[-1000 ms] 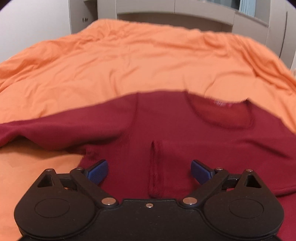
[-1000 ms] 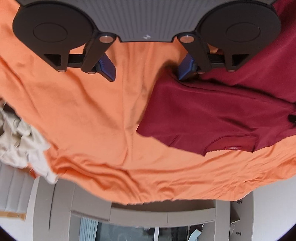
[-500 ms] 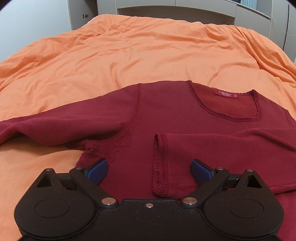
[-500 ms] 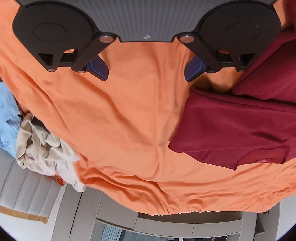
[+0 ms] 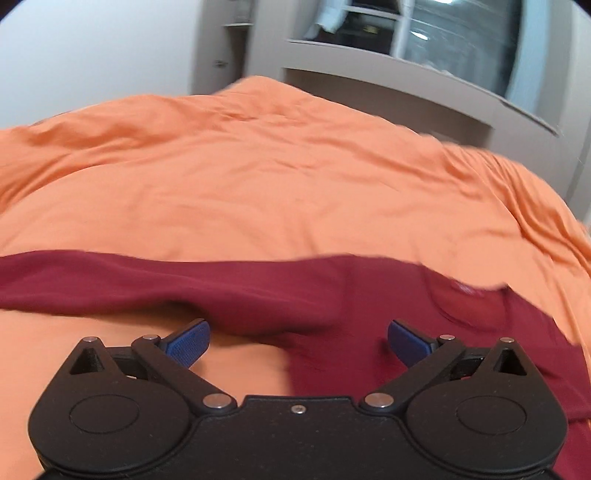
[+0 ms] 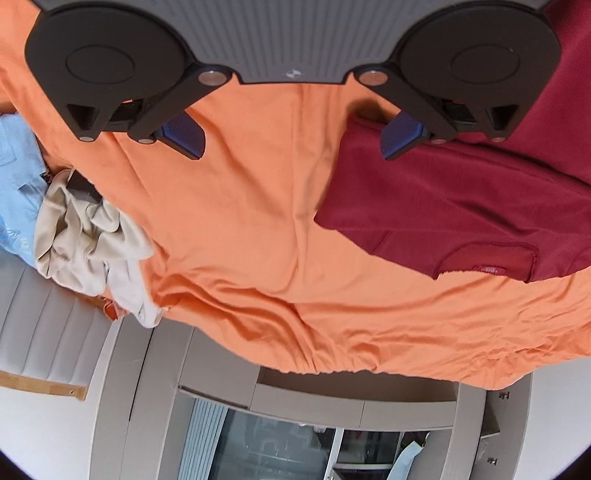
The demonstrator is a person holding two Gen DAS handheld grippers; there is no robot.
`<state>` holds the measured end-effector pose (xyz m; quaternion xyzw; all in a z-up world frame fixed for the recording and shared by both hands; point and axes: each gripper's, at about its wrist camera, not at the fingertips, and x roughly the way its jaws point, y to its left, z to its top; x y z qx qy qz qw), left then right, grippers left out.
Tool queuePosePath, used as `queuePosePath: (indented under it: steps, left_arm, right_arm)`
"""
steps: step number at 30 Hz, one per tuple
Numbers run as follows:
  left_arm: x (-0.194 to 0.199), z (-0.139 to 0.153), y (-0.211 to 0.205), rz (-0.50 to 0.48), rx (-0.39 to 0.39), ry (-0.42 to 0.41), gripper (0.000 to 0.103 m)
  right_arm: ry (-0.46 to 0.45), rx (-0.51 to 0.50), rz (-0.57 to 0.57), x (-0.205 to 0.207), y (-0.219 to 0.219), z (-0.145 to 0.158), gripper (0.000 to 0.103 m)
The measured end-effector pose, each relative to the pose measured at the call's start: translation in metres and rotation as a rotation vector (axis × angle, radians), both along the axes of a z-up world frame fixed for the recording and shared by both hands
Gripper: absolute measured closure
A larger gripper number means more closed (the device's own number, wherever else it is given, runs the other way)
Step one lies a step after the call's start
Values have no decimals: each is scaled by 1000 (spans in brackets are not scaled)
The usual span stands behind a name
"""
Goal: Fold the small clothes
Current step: 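Move the left gripper to the other sleeve cuff and close on it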
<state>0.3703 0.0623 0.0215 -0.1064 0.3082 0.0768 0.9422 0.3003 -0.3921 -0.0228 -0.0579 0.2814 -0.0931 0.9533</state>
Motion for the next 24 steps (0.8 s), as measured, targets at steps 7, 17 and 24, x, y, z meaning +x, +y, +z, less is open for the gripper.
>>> queuePosePath:
  steps: [7, 17, 24]
  left_arm:
    - [-24, 3, 110, 218, -78, 48, 1]
    - [-48, -17, 207, 389, -290, 28, 1]
    - [-45, -33, 241, 582, -526, -129, 22]
  right_arm:
    - [-143, 119, 40, -13, 2, 10, 0]
    - [-253, 153, 147, -16, 30, 17, 0]
    - [-210, 147, 170, -11, 40, 6, 0]
